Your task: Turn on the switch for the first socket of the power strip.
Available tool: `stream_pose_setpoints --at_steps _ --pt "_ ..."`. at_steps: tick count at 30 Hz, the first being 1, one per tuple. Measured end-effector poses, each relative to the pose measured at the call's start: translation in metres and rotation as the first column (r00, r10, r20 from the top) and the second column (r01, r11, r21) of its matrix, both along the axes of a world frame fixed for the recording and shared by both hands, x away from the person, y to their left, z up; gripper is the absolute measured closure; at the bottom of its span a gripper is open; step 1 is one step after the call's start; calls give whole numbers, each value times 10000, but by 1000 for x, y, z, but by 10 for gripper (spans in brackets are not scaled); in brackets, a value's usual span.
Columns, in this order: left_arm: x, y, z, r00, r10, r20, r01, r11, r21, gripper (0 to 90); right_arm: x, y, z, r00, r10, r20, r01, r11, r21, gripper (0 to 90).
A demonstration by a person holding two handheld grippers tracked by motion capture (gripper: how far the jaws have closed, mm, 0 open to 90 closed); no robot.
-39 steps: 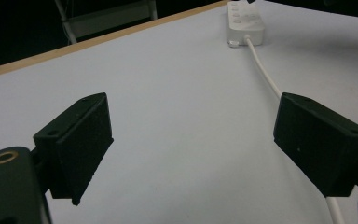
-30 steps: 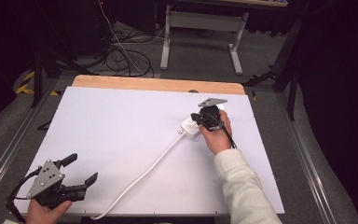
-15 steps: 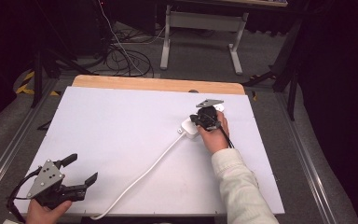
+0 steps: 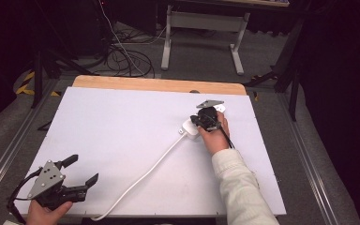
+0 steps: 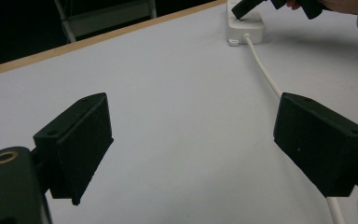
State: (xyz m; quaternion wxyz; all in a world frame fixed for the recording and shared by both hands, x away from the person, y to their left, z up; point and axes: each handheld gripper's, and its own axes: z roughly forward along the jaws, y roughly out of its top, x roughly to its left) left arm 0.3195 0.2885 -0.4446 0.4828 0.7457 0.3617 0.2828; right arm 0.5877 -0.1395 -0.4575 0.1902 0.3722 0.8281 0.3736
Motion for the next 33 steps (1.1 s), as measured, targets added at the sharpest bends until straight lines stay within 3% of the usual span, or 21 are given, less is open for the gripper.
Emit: stream_pose_setpoints --at_steps 7,11,16,18,19,27,33 --pt "0 0 0 10000 -18 -25 18 10000 -6 123 -1 2 0 10000 -32 54 33 9999 -140 900" --pt "0 -1 0 10000 -14 -54 14 10000 -46 123 -1 3 -2 10000 -38 20 38 10000 68 900" --pt "-1 -1 0 10000 -3 -50 3 10000 -68 123 -2 8 -2 9999 -14 166 19 9997 -257 900" --pt "-1 0 0 10000 -16 -30 16 10000 -42 123 -2 7 -2 9999 -30 141 33 9998 -220 900" --pt "-1 0 0 10000 -14 -27 14 10000 -46 123 -1 6 -3 9999 -148 -14 149 9999 69 900" --pt "-1 1 0 10000 -38 6 38 10000 -33 123 0 3 -4 9996 -226 -178 232 9991 360 900" --pt "-1 0 0 10000 -43 -52 42 10000 -69 123 0 4 -4 9996 -203 -194 208 9994 277 900"
